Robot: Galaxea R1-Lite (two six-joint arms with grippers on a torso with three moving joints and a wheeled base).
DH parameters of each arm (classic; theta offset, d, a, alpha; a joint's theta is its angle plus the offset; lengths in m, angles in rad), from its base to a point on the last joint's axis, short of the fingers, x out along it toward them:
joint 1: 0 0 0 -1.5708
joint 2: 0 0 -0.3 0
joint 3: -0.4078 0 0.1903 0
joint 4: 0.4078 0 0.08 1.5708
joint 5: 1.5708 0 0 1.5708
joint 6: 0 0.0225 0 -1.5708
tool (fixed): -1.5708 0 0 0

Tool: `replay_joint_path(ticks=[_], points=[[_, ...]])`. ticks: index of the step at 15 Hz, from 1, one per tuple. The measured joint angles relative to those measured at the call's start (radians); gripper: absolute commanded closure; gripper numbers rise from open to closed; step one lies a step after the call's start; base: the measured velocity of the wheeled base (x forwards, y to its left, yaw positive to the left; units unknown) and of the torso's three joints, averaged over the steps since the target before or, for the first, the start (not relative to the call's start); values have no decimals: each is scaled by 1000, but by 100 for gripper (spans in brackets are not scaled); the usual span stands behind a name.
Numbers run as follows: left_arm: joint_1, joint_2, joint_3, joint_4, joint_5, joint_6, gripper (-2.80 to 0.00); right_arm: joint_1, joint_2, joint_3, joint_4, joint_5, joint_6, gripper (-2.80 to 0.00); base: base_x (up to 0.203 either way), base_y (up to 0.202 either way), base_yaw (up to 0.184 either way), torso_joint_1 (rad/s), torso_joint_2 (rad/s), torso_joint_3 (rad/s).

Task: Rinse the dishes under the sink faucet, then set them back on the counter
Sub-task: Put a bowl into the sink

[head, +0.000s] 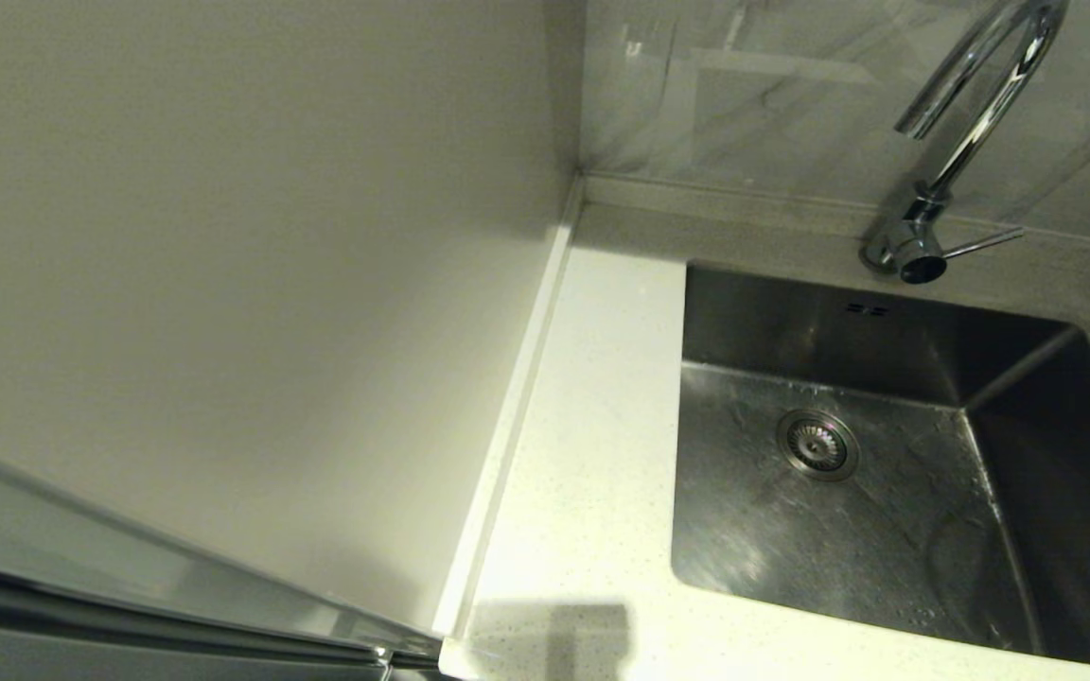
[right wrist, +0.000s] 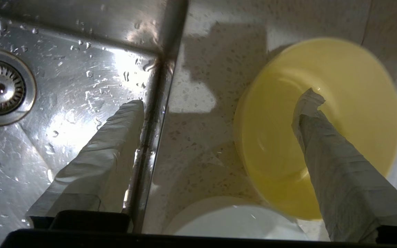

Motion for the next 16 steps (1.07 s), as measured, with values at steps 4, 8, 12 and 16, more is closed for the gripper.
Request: replay_joint_path(ticks=[4,8,12,16], points=[[-1,0,0,0,0,0,0,4,54,-68,47,-22,53,-280,0,0,0,0,0,0],[0,0,0,0,0,0,0,3,70,-73,45,-23,55,-280,0,0,0,0,0,0],[0,0,0,0,0,0,0,3,70,-78,42,-22,86,0,0,0,0,0,0,0],[0,0,0,0,0,0,0,2,63,-75,40,-17,90,0,0,0,0,0,0,0]])
